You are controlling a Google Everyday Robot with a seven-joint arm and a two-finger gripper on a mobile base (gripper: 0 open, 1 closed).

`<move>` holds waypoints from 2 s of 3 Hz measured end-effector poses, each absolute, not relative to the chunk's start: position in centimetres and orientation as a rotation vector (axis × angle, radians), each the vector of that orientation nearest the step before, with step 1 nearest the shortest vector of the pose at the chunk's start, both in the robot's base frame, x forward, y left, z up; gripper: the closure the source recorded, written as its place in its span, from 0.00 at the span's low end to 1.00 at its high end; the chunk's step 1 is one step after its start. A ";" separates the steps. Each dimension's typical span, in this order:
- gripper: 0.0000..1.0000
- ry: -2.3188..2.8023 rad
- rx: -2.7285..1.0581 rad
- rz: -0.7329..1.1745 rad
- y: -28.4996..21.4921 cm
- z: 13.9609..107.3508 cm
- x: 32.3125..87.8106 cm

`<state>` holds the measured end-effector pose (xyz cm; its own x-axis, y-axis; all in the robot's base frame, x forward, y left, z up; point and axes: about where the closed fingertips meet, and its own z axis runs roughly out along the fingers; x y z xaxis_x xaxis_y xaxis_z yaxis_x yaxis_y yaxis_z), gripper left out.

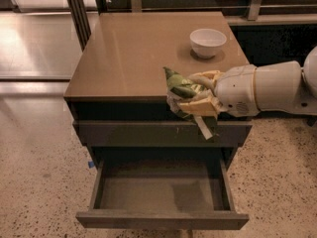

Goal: Pick green jalapeno chip bag from middle drawer and place on counter

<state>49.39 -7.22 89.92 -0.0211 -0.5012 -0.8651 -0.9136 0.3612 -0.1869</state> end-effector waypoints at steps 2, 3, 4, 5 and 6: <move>1.00 1.666 -1.295 0.459 -7.9 93.0 55.9; 1.00 1.661 -1.307 0.437 -7.5 93.0 59.3; 1.00 1.672 -1.315 0.421 -7.1 92.0 62.4; 1.00 1.690 -1.306 0.409 -7.0 90.4 65.2; 0.83 1.691 -1.307 0.409 -6.9 90.2 65.5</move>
Offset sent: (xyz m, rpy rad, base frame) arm 0.1132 -0.0116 0.0465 -0.0650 -0.0864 -0.0431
